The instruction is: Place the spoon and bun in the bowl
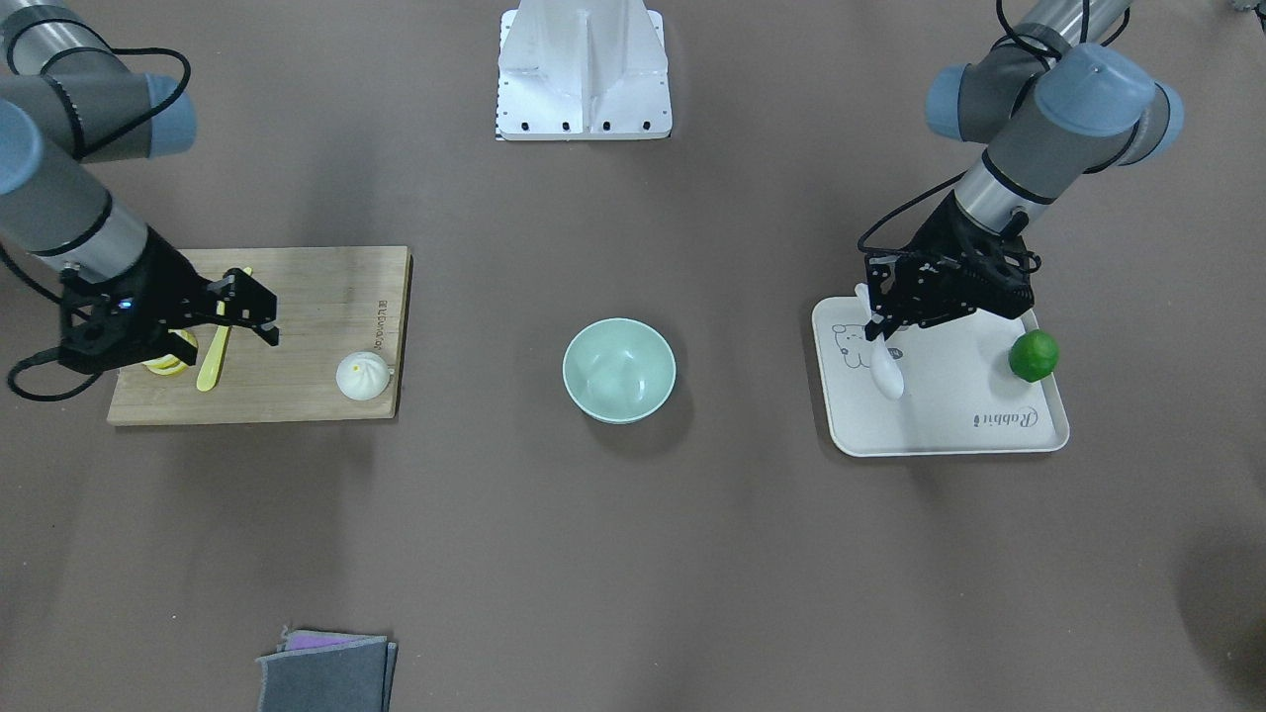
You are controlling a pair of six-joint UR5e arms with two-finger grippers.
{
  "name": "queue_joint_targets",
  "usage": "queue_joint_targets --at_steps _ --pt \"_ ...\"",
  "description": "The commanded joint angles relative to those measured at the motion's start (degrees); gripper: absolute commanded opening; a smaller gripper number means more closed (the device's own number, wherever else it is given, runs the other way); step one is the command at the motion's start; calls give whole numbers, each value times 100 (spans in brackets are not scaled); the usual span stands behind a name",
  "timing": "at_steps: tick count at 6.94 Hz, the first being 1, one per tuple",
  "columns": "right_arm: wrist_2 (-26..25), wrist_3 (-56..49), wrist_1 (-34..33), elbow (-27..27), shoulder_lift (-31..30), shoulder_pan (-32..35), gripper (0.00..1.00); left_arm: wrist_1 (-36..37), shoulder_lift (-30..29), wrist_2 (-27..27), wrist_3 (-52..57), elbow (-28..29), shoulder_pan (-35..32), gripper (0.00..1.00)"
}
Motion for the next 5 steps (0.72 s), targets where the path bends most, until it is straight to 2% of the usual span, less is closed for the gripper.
queue_joint_targets --at_steps 1,2,3,5 --pt "-805 466 -3 -441 525 -661 94 322 -635 44 -656 111 69 0" --pt "-834 598 -3 -566 632 -733 86 331 -802 70 -791 164 218 0" --pt "-843 591 6 -724 607 -777 72 331 -882 210 -801 199 228 0" --pt "-843 617 6 -743 650 -760 0 331 -927 220 -818 226 228 0"
